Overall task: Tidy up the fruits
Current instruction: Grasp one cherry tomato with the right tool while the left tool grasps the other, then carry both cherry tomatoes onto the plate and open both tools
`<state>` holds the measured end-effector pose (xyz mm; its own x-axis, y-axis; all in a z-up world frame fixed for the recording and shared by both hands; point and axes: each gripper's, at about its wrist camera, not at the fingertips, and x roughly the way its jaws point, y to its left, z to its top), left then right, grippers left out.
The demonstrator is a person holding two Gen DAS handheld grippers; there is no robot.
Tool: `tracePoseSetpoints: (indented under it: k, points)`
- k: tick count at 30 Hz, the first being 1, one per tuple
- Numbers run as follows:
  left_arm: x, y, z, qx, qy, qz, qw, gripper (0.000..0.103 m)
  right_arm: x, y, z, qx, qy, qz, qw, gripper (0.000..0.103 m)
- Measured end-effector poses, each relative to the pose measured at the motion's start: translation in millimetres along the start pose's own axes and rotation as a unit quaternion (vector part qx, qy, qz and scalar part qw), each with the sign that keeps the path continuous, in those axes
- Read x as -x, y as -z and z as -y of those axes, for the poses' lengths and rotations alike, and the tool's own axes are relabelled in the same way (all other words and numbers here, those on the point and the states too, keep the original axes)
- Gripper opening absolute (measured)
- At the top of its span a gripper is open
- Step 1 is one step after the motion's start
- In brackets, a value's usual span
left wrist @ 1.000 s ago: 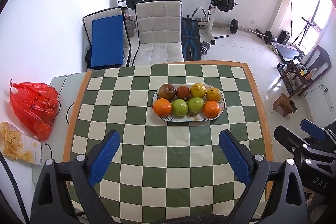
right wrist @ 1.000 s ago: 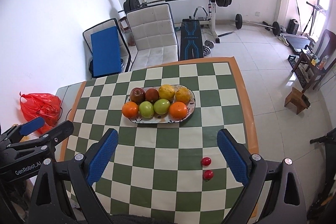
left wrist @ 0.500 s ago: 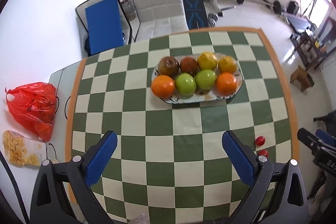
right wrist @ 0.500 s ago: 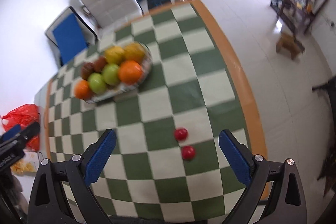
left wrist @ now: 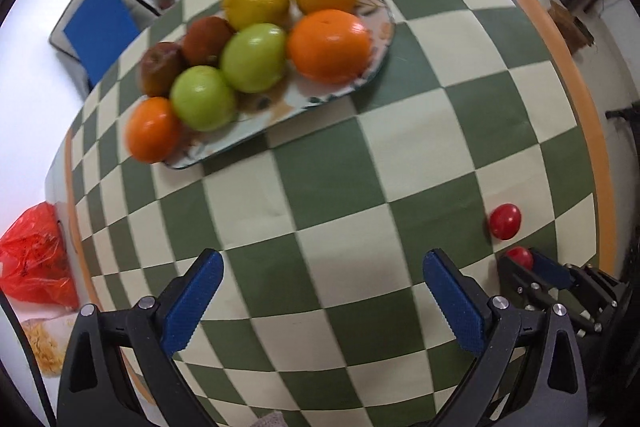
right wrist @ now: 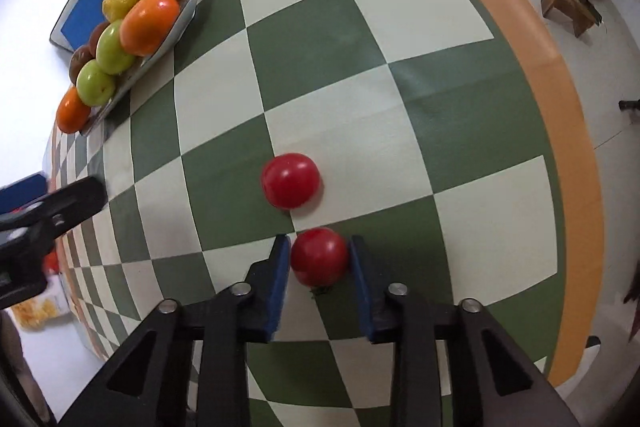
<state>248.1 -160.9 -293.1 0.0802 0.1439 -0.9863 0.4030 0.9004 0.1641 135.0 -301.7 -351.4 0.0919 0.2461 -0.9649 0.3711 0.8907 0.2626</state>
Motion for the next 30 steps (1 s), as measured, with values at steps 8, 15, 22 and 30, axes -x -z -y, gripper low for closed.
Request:
tracePoseSetpoints:
  k: [8,15,22,30]
  points:
    - [-10,-11,65,-0.064,0.055,-0.006,0.9964,0.102,39,4,50,-0.062,0.006,0.031,0.998,0.032]
    - [-29,-15,116,-0.128,0.077,-0.019,0.9886,0.064,54,6,80,-0.086,0.028,0.04,0.995,0.032]
    - [-33,-14,118,-0.122,0.099,-0.017,0.9874,0.027,68,3,79,-0.087,0.028,0.051,0.995,0.032]
    - [4,-19,4,0.037,0.179,-0.007,0.983,0.027,87,-27,18,-0.035,-0.028,0.071,0.996,0.032]
